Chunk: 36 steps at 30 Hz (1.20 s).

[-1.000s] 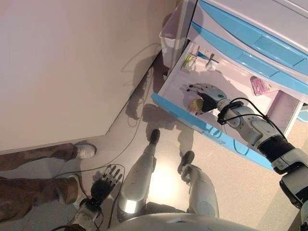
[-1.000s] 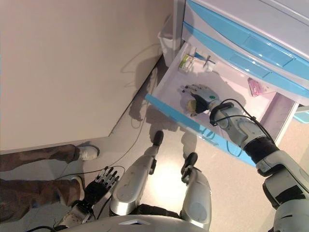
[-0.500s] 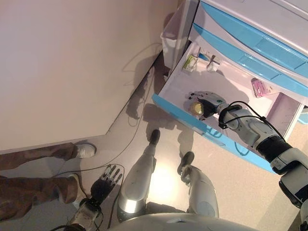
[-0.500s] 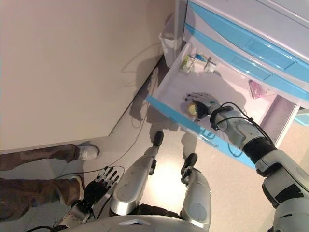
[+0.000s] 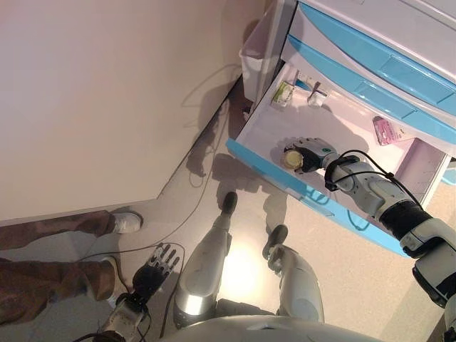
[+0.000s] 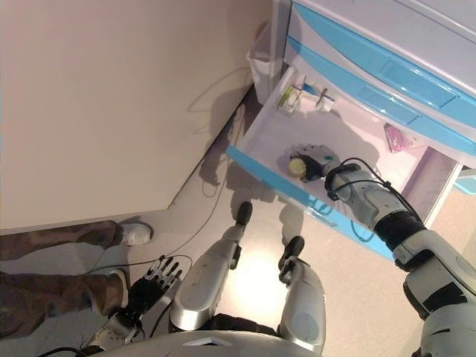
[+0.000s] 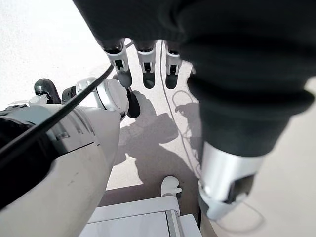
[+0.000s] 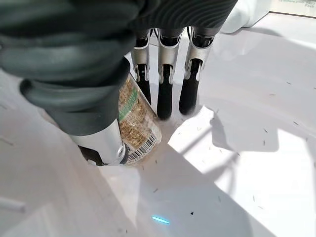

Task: Open the drawer and pick up the medicine

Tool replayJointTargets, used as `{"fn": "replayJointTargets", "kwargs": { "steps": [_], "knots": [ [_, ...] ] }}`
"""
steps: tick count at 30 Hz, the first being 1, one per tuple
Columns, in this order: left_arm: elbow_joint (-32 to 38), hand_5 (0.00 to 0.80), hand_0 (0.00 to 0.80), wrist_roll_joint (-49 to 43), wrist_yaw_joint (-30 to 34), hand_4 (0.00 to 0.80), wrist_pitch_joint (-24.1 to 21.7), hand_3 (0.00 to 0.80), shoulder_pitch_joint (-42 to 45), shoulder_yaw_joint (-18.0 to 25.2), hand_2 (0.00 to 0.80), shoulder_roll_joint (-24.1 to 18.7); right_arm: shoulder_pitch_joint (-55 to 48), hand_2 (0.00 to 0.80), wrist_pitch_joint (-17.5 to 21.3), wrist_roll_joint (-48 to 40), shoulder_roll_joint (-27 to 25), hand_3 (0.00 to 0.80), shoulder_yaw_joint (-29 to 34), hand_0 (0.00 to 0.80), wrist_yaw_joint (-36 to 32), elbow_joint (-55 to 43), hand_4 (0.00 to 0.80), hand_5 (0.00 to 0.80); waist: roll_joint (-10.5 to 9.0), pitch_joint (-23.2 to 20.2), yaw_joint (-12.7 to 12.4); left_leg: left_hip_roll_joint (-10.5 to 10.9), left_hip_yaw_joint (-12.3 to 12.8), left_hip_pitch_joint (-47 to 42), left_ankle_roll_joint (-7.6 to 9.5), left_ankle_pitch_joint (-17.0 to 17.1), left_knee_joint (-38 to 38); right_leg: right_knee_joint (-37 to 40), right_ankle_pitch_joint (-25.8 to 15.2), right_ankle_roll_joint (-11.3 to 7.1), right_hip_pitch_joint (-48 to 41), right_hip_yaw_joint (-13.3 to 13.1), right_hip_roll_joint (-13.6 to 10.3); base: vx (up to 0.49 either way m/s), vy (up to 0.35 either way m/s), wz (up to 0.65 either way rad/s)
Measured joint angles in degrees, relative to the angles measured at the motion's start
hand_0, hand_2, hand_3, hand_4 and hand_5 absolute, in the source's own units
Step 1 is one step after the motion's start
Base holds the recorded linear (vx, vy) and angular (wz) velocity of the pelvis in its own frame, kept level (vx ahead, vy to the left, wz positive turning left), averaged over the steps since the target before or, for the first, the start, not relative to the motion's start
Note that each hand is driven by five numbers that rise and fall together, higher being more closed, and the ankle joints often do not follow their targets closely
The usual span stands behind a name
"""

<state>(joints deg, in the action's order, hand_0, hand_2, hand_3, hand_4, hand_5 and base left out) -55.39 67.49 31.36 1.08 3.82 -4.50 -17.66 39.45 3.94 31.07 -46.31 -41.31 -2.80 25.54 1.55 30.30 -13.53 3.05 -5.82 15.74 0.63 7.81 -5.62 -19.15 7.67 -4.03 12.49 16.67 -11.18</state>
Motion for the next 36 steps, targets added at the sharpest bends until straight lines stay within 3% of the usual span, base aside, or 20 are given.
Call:
{"fn": "replayJointTargets", "kwargs": {
  "steps": [23, 30, 36],
  "knots": [
    [0.04, 0.000, 0.000, -0.03, 0.00, 0.000, -0.01, 0.000, -0.01, 0.02, 0.000, -0.07, -0.91, 0.800, 1.38, -2.67, 0.00, 0.800, 0.12, 0.800, -0.09, -0.32, 0.800, 0.800, -0.32, -0.17, -0.17, -0.01, -0.13, -0.18, 0.00, 0.00, 0.05, 0.11, -0.01, 0.00, -0.17, -0.02, 0.00, 0.000, 0.000, 0.00],
    [0.08, 0.000, 0.000, -0.04, -0.06, 0.000, -0.02, 0.000, 0.00, 0.52, 0.000, -0.09, -4.28, 0.800, 2.51, -7.73, -0.80, 0.800, 6.69, 0.800, -1.58, -12.89, 0.800, 0.800, -1.03, -0.25, 1.48, -0.12, 0.39, -1.06, 0.02, -0.01, 0.52, 0.59, -0.02, -0.01, -0.67, -0.46, 0.03, 0.005, -0.008, -0.03],
    [0.05, 0.000, 0.000, -0.13, -0.20, 0.000, -0.02, 0.000, 0.23, 1.93, 0.000, -0.21, -7.95, 0.800, 4.04, -10.26, -2.98, 0.800, 12.73, 0.800, -5.21, -22.10, 0.800, 0.800, -3.91, -1.95, 2.76, -0.34, 1.67, -2.33, 0.20, -0.38, 1.28, 1.65, -0.07, -0.03, -1.36, -1.43, 0.20, 0.017, -0.009, -0.10]
  ]
}}
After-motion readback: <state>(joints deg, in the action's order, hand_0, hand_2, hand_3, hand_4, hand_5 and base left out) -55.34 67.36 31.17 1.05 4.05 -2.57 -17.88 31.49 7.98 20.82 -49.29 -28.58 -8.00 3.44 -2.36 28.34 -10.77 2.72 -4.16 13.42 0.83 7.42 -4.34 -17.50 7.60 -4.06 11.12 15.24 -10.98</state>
